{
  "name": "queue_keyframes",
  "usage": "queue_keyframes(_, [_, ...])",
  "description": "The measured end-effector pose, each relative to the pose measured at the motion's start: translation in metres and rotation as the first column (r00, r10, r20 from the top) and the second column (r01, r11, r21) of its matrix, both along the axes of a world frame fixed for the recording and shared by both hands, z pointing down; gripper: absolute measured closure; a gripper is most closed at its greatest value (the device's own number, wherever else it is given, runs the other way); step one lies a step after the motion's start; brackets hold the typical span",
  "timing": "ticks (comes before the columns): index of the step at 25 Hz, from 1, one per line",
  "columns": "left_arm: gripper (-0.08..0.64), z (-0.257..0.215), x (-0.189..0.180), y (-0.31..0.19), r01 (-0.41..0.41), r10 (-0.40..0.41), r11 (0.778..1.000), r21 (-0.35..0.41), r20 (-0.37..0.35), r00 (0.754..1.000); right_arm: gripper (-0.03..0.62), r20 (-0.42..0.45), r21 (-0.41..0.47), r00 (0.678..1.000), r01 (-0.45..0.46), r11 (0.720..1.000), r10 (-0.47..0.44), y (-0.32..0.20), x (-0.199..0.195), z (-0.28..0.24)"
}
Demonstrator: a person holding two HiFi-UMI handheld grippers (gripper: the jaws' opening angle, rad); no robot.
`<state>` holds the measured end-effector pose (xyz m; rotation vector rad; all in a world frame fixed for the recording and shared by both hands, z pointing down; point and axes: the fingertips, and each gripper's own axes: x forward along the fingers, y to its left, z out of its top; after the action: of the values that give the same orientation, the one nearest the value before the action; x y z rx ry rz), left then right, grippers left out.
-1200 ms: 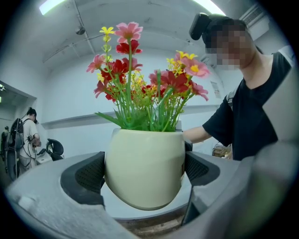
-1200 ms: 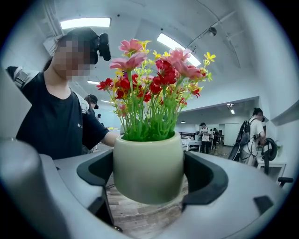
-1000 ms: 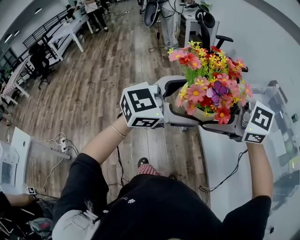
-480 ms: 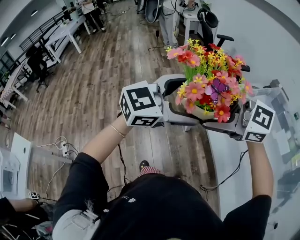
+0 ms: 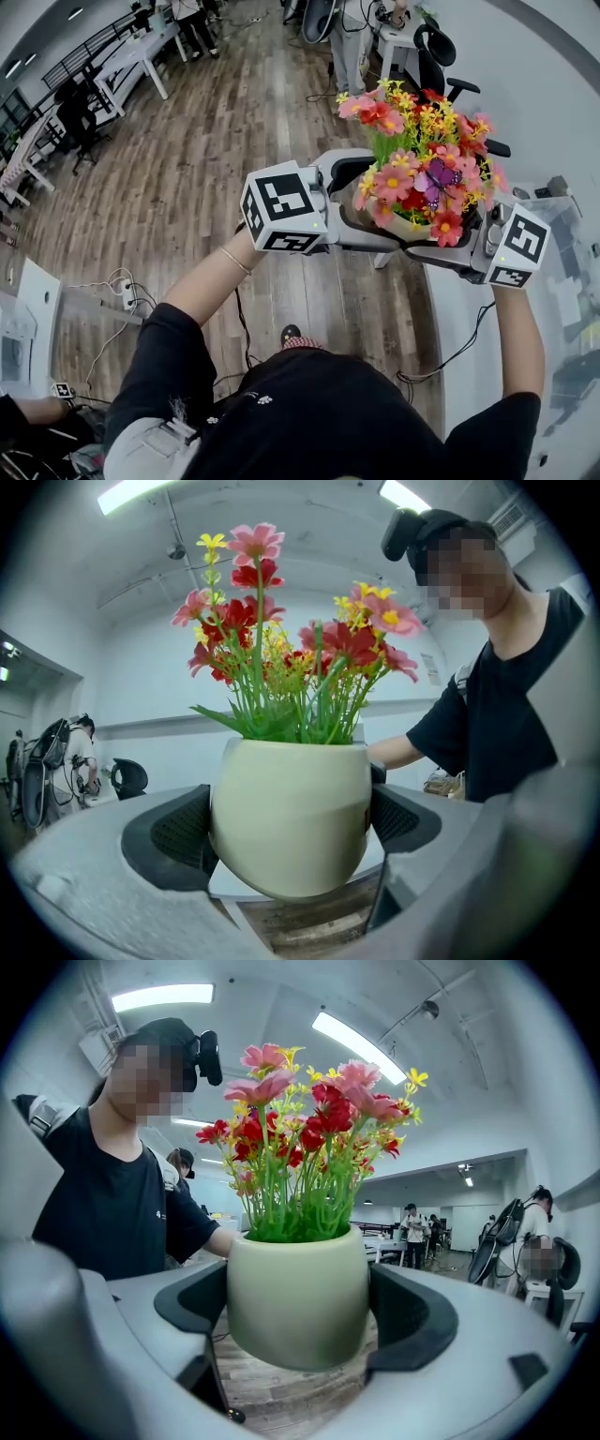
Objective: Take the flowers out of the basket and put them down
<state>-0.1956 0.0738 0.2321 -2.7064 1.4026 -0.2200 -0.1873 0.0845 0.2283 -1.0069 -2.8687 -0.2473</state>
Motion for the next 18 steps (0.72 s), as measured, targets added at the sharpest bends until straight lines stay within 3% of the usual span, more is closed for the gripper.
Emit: queue_keyframes(18, [0.04,0.016,-0.02,-0.005,0.063,-0.063,0.998,0.007,0.009,0.998,0.132,0.007,0.009,0.998,0.064,0.998,-0.064,-0.005,-0.019,0.016])
